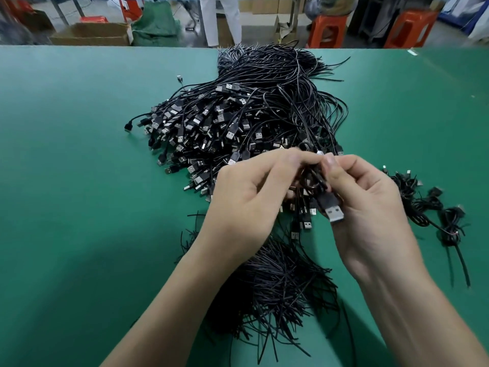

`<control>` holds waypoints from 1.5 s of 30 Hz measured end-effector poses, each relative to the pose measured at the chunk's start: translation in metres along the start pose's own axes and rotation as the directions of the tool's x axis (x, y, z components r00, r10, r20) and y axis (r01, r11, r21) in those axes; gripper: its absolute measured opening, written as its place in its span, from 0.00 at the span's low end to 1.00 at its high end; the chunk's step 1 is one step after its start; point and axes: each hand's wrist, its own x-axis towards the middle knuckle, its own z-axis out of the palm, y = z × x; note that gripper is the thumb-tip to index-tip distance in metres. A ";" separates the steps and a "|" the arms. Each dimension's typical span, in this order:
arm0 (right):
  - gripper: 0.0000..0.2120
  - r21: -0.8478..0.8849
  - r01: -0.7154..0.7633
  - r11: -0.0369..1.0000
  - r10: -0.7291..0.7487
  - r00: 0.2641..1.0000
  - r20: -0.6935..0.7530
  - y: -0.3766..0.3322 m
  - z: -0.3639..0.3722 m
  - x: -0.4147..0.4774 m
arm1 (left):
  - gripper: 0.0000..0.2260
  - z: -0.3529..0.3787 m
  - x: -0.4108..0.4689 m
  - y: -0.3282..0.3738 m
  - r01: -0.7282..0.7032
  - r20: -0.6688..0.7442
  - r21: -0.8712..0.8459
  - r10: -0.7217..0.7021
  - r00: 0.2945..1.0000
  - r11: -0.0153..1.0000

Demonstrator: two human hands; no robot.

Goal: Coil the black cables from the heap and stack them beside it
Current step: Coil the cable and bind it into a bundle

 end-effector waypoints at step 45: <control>0.13 0.117 -0.165 0.979 0.164 0.986 0.015 -0.005 0.013 -0.009 | 0.08 -0.013 0.003 0.003 0.003 0.062 0.089 -0.009 0.998 0.996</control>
